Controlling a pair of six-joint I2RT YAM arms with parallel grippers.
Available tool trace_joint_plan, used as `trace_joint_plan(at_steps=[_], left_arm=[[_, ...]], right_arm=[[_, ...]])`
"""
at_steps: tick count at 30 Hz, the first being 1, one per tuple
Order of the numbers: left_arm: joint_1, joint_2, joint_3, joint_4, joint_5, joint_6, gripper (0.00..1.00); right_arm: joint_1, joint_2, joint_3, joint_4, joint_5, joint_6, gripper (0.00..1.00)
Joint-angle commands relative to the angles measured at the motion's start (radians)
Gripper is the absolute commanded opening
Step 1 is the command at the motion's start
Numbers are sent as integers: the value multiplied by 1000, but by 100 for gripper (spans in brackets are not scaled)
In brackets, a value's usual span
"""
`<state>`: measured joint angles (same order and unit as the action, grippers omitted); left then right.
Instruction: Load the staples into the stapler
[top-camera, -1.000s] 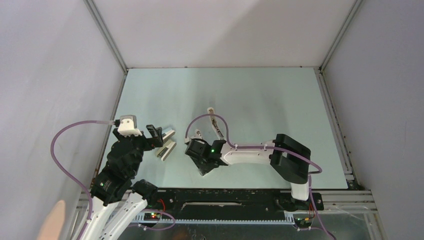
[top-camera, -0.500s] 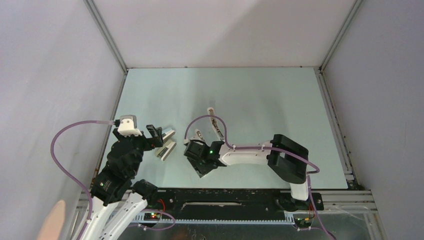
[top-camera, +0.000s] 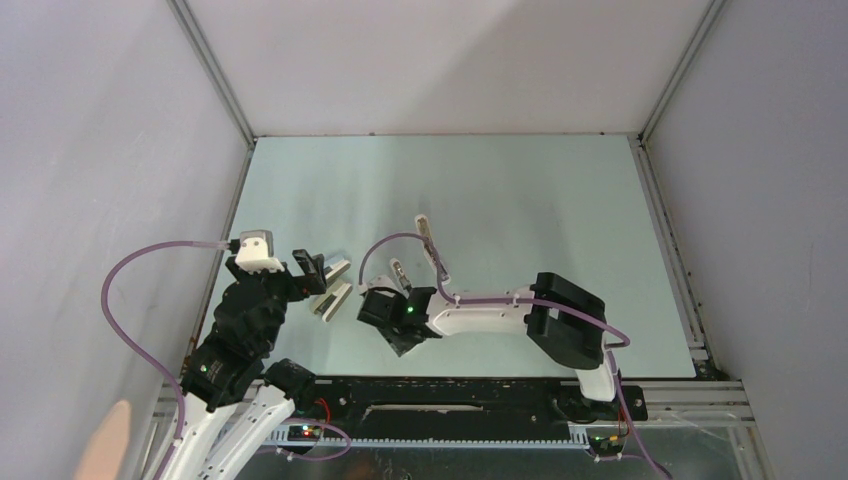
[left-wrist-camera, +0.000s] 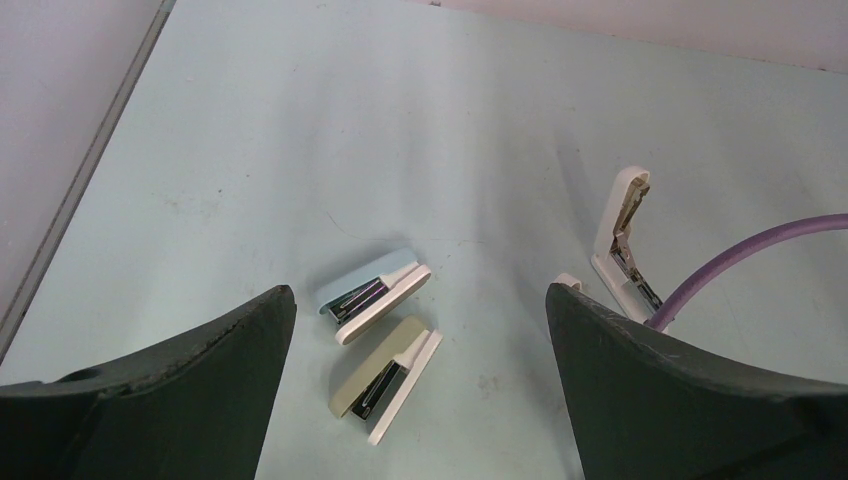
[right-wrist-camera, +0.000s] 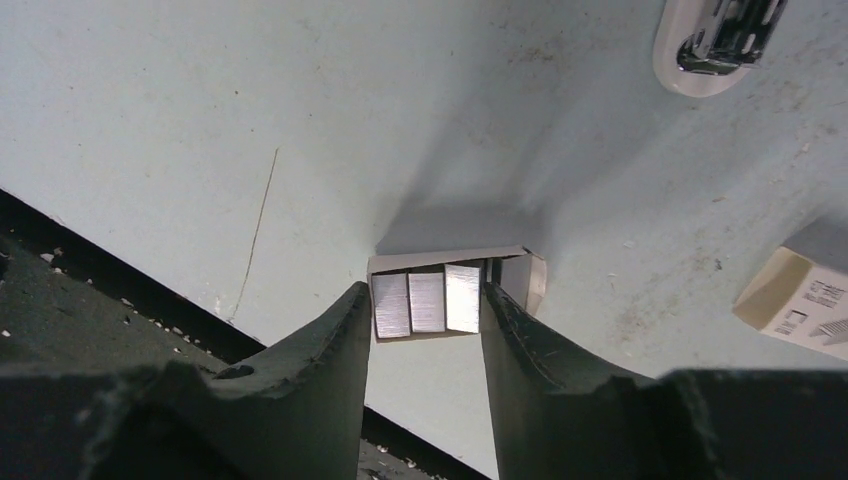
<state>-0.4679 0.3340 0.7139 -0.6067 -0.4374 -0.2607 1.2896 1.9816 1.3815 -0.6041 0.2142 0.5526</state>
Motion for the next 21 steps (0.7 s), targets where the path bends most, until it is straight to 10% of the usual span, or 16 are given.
trace_joint_plan(at_steps=[1,9,21], left_arm=[[11,8,-4,32,14,11,98],[11,7,-5,31,14,11,98],[11,8,-5,30,14,11,98]], right_arm=[[32,19,76,-73,102,-32,38],[85,41,162,-176,261,-70,38],[16,-92,12,-36,113,-82,31]])
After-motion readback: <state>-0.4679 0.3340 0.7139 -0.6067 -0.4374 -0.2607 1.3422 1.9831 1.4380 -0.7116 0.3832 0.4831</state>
